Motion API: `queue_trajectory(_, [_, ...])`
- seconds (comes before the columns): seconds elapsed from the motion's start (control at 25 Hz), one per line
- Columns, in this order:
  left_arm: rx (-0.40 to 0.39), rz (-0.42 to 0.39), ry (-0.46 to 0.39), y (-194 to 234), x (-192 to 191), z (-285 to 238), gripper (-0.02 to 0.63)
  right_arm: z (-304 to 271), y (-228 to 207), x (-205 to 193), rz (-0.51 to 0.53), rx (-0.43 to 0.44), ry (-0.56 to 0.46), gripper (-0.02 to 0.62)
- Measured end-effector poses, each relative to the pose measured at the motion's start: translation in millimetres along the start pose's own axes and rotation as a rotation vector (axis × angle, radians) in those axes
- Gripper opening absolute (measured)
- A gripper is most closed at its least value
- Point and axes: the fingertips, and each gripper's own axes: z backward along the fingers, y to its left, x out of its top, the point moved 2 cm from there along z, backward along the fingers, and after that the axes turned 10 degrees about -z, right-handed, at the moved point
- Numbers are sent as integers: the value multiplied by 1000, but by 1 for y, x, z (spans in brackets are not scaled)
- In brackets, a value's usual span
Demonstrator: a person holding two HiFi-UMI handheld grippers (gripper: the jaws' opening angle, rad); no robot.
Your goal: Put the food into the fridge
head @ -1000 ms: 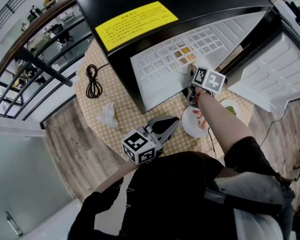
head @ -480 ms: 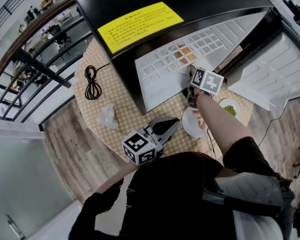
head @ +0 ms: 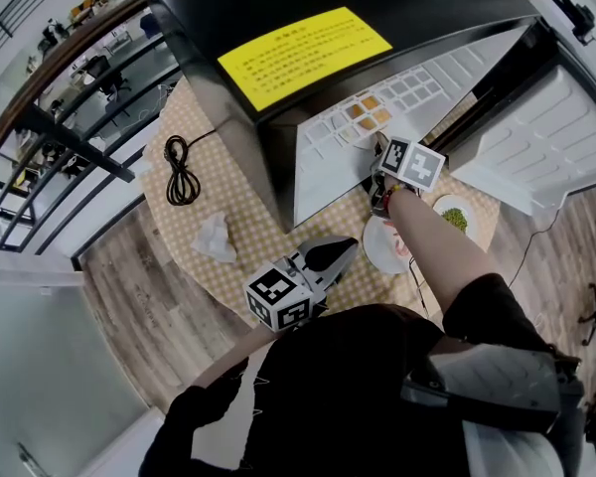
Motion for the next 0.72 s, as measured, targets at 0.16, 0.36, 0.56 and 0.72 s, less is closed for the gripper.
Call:
queue_trajectory(0.16, [-1,9,-3,1,-3,3,12,5,-2,-5,-26,-3,-6,160])
queue_trajectory(0.36, [22,0,-9,-1,0,10,12,5,-3,-4,-14,-16,-5,161])
queue_trajectory(0.56, [66,-7,2,-5,-4,20,12,3,-8,-7,15,-31,4,175])
queue_trajectory(0.72, [87,-9,18,-15,-8,20,12,6,-10,-6,22,-10,-1,177])
